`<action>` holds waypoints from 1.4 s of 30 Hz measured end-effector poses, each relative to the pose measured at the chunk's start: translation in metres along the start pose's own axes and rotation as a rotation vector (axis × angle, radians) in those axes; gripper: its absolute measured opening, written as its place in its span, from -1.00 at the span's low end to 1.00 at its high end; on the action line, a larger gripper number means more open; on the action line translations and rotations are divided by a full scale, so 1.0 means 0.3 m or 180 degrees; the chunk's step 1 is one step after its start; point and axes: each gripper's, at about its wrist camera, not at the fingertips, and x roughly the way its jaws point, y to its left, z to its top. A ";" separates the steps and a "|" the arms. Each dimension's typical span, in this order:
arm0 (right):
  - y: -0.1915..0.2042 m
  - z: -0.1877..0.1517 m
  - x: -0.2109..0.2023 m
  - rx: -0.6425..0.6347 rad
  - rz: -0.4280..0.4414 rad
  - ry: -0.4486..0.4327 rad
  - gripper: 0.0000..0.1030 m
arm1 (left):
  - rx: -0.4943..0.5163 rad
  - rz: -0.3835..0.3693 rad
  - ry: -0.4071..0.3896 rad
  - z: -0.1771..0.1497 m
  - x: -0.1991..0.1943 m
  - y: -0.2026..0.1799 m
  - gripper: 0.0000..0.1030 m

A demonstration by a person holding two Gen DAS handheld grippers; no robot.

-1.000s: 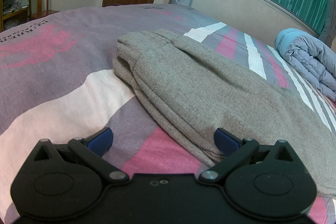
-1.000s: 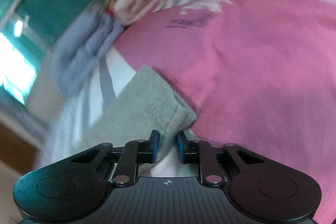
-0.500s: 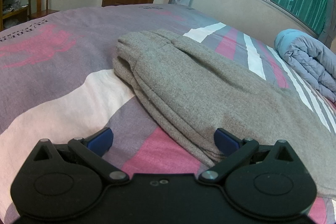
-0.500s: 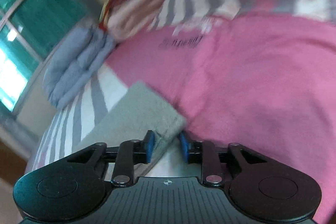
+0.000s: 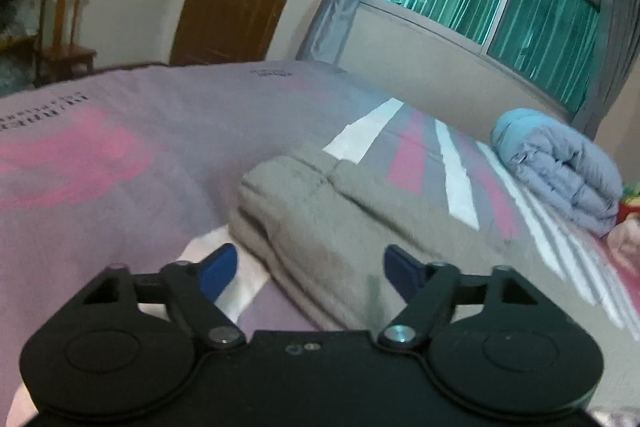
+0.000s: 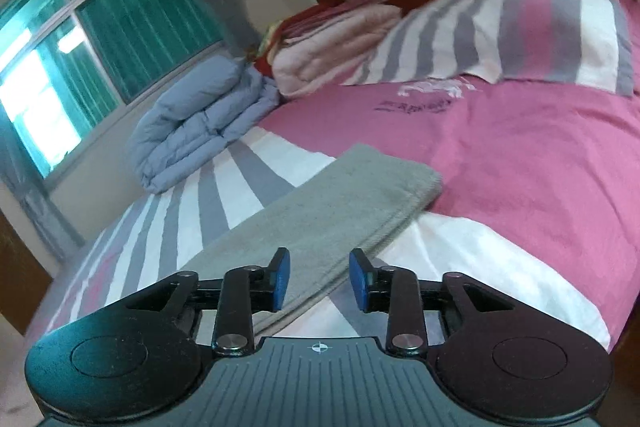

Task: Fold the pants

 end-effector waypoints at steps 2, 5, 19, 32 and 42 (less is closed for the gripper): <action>0.014 -0.005 0.009 -0.0043 -0.0034 0.0035 -0.26 | -0.0087 -0.0013 0.0144 0.029 0.051 0.025 0.14; 0.031 -0.016 0.026 -0.0067 -0.0077 0.0069 -0.25 | -0.0260 -0.0086 0.0259 0.058 0.107 0.058 -0.56; 0.040 -0.014 0.048 -0.0226 -0.0188 0.0167 -0.24 | 0.0064 -0.0019 0.0409 0.097 0.189 0.071 -0.82; -0.210 0.084 0.110 0.1054 0.0054 0.0029 -0.09 | 0.0125 -0.0100 0.0443 0.078 0.190 0.089 -0.71; -0.287 0.191 0.225 0.1225 0.0012 0.0300 -0.71 | 0.0121 -0.0068 0.0420 0.066 0.198 0.076 -0.69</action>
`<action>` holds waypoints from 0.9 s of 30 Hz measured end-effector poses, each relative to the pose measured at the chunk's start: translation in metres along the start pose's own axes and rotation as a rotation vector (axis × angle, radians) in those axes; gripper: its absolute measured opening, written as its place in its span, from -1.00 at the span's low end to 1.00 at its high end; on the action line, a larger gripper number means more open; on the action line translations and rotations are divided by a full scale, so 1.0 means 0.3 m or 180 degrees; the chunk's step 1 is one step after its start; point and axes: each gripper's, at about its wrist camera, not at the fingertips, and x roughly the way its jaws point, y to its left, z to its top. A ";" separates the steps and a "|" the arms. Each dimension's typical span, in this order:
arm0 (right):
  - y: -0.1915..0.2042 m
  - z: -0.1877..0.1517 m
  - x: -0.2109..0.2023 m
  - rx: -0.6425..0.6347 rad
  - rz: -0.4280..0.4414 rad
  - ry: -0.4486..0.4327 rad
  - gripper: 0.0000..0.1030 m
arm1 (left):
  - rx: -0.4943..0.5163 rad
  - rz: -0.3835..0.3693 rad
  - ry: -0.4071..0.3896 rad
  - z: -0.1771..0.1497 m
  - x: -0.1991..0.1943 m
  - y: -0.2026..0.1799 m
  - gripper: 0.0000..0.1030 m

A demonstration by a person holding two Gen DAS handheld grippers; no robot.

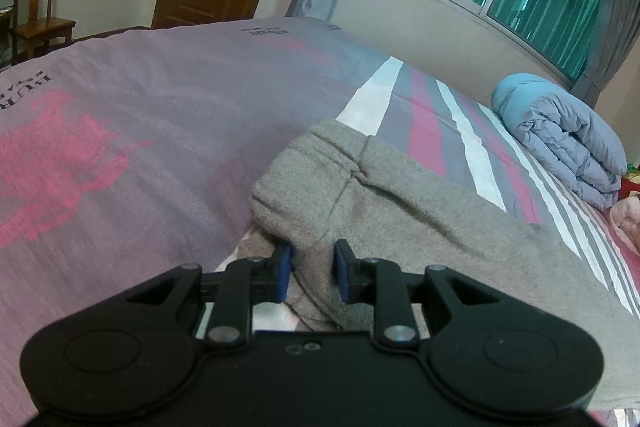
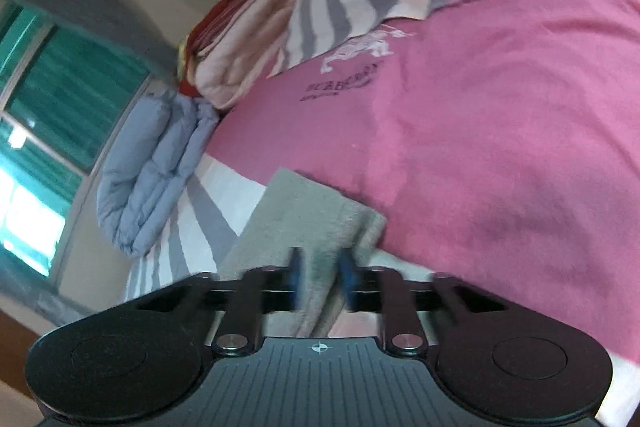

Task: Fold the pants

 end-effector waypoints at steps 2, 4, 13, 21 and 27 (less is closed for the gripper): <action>0.010 0.012 0.010 -0.0094 -0.0020 0.0027 -0.76 | 0.0003 0.0013 -0.0004 -0.005 -0.002 -0.003 -0.69; 0.027 0.008 0.012 -0.0201 0.0009 0.0036 -0.77 | 0.0014 0.0023 -0.0002 -0.005 0.000 -0.004 -0.69; 0.108 0.051 0.022 -0.0525 0.0017 0.0160 -0.86 | -0.0019 -0.0017 0.0020 0.000 0.003 0.009 -0.68; -0.048 0.011 0.042 -0.0018 0.0069 0.0206 -0.86 | -0.0049 -0.0031 -0.0005 -0.014 0.001 0.016 -0.67; -0.086 -0.009 0.015 0.0125 0.0162 0.0153 -0.86 | -0.0058 -0.0053 0.0015 -0.006 0.003 0.027 -0.67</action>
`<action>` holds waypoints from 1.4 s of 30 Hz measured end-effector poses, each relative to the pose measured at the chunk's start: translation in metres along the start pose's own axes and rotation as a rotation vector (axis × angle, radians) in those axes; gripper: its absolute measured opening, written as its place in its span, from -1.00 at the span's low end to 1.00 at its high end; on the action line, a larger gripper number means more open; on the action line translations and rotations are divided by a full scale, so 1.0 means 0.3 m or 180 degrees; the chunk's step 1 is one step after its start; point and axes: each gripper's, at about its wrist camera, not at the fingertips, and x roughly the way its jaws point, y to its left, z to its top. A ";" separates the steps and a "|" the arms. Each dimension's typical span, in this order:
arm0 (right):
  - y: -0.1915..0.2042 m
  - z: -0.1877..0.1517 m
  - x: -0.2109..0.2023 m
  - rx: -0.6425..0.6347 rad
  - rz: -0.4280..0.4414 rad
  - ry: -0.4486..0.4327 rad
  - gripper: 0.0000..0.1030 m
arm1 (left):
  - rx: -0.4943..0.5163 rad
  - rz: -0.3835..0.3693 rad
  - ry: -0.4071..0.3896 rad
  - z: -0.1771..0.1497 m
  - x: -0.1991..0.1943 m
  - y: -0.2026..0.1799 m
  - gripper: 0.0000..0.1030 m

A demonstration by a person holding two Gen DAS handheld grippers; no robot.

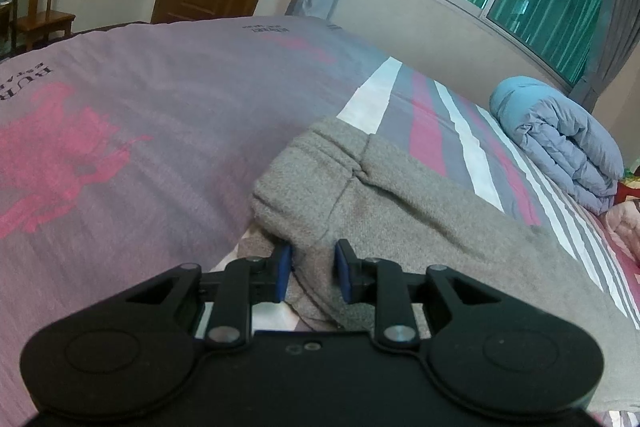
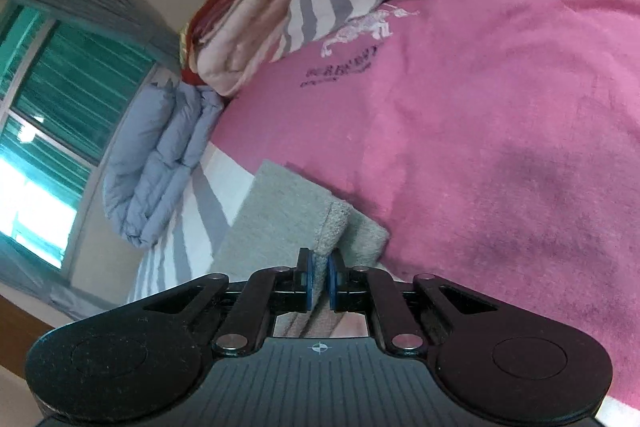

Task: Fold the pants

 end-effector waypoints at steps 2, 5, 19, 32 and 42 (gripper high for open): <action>0.004 0.014 0.002 -0.0023 -0.0018 0.0006 -0.86 | -0.0012 -0.0005 0.0004 0.000 0.000 0.001 -0.67; -0.016 0.009 0.010 0.0047 -0.0069 0.0068 -0.86 | -0.0013 -0.0009 0.0034 0.007 0.001 0.001 -0.67; 0.058 -0.013 -0.082 -0.0279 -0.0343 -0.0300 -0.33 | 0.0061 0.0080 0.0024 0.034 -0.036 -0.016 0.75; 0.713 -0.440 0.112 -0.2055 0.0977 0.0584 -0.32 | 0.0110 0.0780 -0.0398 0.068 -0.100 -0.081 0.59; 1.106 -0.959 0.494 -0.3045 0.1293 0.1239 -0.32 | -0.0418 0.1074 -0.0261 0.009 -0.069 -0.040 0.26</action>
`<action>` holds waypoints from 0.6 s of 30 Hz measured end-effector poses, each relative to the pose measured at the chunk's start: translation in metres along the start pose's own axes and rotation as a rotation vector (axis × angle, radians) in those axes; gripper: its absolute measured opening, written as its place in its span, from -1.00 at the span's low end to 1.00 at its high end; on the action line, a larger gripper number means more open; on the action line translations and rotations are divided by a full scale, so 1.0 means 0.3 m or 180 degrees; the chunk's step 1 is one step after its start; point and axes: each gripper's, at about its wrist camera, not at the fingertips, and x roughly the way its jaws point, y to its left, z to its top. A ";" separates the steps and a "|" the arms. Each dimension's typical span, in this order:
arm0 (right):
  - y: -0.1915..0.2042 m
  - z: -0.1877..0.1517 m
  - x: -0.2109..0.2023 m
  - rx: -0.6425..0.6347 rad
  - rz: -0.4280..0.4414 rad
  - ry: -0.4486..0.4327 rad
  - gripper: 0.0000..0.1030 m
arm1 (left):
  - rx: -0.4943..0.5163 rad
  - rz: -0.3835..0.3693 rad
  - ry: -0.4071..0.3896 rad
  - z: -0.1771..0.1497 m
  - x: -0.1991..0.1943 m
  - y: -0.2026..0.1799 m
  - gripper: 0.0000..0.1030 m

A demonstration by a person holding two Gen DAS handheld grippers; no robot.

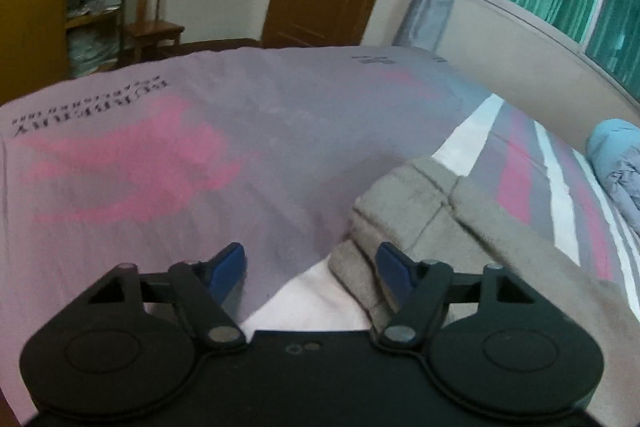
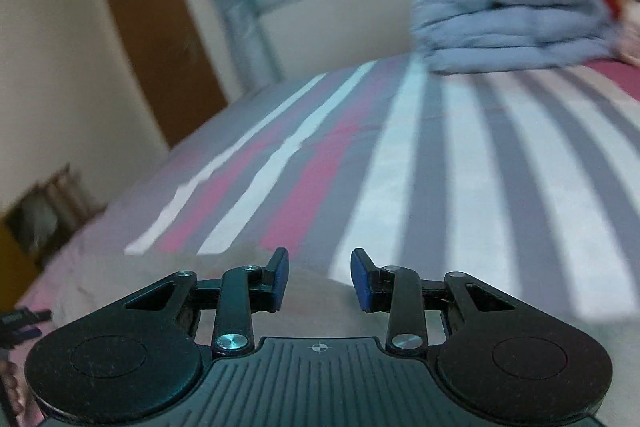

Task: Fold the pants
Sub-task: 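Open the right tool and lift it away from the pants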

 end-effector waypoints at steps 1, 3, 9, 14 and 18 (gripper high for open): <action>0.024 -0.005 0.044 -0.0076 0.0046 0.0043 -0.32 | -0.0043 0.0017 -0.0005 -0.001 0.008 0.001 0.26; 0.078 -0.004 0.140 -0.0251 0.0121 0.0149 -0.32 | -0.0097 0.0013 0.0006 0.005 0.015 0.002 0.26; 0.138 -0.009 0.353 -0.0634 0.0286 0.0391 -0.32 | -0.0019 -0.0091 0.0028 0.008 0.029 -0.003 -0.19; 0.131 -0.009 0.464 -0.0794 0.0432 0.0594 -0.32 | 0.0014 -0.0061 -0.0017 -0.001 0.031 0.003 -0.16; 0.125 -0.009 0.483 -0.0750 0.0576 0.0720 -0.32 | 0.0053 -0.0049 -0.0008 -0.021 0.048 -0.010 -0.16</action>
